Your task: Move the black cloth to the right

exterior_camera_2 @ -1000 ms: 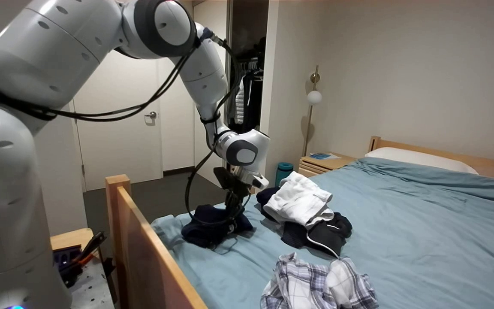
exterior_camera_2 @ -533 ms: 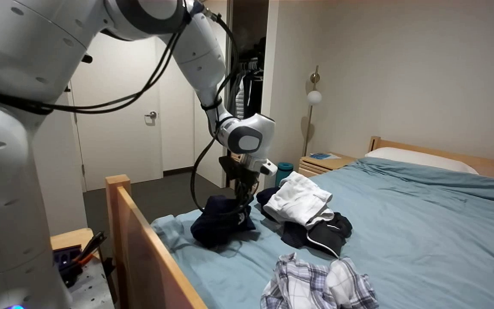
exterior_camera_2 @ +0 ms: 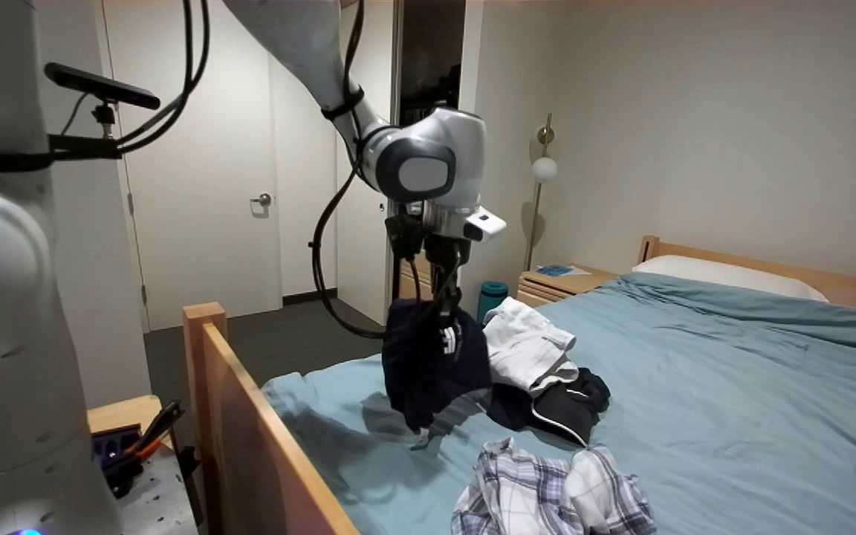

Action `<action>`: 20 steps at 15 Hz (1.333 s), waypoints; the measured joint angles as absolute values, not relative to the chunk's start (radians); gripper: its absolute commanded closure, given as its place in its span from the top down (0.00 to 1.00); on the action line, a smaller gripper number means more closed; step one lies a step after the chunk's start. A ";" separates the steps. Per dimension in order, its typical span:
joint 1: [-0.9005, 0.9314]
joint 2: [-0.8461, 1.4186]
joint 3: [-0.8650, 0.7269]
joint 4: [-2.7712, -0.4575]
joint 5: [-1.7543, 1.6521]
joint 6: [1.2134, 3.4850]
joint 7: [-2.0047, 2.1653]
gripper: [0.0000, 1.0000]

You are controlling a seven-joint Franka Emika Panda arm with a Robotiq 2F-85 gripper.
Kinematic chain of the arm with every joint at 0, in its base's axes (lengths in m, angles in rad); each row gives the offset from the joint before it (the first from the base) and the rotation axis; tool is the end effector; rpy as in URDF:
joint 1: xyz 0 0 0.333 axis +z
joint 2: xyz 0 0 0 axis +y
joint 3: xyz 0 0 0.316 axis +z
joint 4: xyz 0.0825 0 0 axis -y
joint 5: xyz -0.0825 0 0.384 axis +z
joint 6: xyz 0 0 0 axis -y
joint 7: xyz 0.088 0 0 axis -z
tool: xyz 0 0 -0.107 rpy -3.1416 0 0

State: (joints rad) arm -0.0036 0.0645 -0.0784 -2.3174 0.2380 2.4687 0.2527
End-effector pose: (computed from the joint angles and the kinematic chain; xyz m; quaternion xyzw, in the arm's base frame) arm 0.5221 -0.0434 0.3225 -0.9634 0.2534 -0.0368 0.0789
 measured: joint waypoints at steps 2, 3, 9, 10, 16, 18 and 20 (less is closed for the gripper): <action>-0.031 -0.043 -0.109 -2.362 0.218 2.459 0.281 0.06; -0.052 -0.095 -0.123 -2.377 0.206 2.441 0.288 0.06; -0.197 -0.337 -0.218 -2.383 0.183 2.270 0.269 0.14; -0.206 -0.352 -0.227 -2.384 0.183 2.268 0.264 0.14; -0.209 -0.330 -0.209 -2.388 0.181 2.280 0.283 0.06; -0.228 -0.306 -0.208 -2.383 0.171 2.316 0.344 0.06; -0.266 -0.261 -0.210 -2.372 0.146 2.364 0.419 0.06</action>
